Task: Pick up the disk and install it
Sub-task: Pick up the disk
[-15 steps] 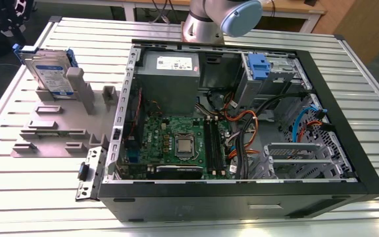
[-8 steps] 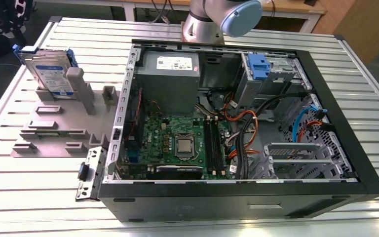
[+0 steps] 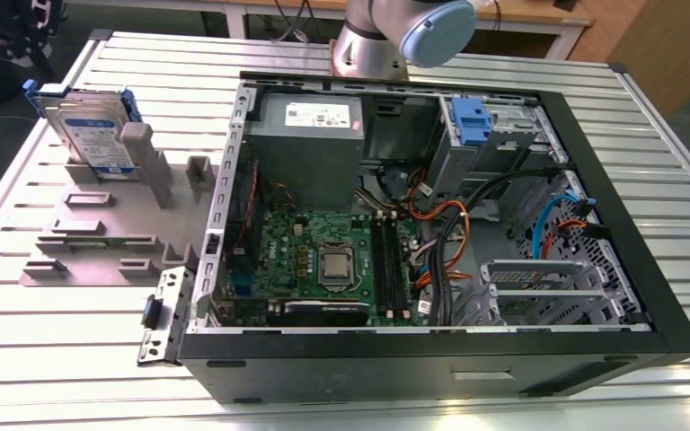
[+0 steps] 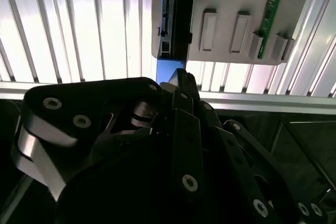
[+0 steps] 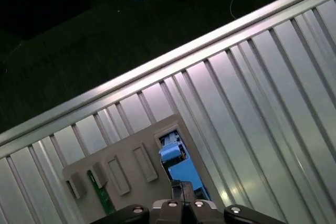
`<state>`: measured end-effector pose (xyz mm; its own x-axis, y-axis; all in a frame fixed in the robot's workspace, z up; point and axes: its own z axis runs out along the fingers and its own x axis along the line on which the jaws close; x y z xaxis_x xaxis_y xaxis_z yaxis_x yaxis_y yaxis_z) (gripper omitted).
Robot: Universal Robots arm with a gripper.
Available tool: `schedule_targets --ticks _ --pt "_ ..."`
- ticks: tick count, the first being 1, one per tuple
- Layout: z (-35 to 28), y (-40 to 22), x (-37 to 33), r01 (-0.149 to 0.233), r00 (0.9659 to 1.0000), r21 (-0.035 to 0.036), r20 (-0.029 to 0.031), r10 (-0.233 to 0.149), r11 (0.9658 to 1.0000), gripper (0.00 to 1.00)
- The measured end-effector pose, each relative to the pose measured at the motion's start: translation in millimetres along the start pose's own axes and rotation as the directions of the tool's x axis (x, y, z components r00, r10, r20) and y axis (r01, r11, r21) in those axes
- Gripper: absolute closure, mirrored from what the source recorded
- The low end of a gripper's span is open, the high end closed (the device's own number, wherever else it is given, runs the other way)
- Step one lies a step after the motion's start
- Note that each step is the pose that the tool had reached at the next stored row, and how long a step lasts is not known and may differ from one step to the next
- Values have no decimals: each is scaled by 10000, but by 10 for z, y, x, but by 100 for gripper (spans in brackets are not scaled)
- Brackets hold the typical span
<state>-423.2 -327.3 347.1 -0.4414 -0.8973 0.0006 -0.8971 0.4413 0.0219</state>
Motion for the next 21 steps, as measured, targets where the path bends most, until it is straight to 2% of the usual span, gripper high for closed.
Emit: schedule_targets --ticks 3,5,6,7,8,9,10,11,15,16,18,21 --pt "11 0 0 555 9985 0 -12 -555 9985 89" --pt "18 0 0 913 9958 -1 -20 -913 9958 76" --pt "22 0 0 1093 9940 -1 -24 -1093 9940 76" --pt "25 0 0 1271 9919 -1 -28 -1271 9919 71" --pt "29 0 0 1449 9894 -2 -32 -1449 9894 71" --pt "33 0 0 1637 9865 -3 -36 -1637 9865 59" --pt "38 0 0 1815 9834 -3 -40 -1815 9834 59" --pt "43 0 0 1991 9800 -2 -43 -1991 9800 53" --pt "84 -1 0 2679 9634 -2 -58 -2679 9634 53" --pt "96 -1 0 2794 9602 -3 -61 -2794 9602 53" --pt "109 4 -5 2920 9564 -5 -64 -2920 9564 53" --pt "117 14 -14 3011 9536 0 -65 -3011 9536 53"
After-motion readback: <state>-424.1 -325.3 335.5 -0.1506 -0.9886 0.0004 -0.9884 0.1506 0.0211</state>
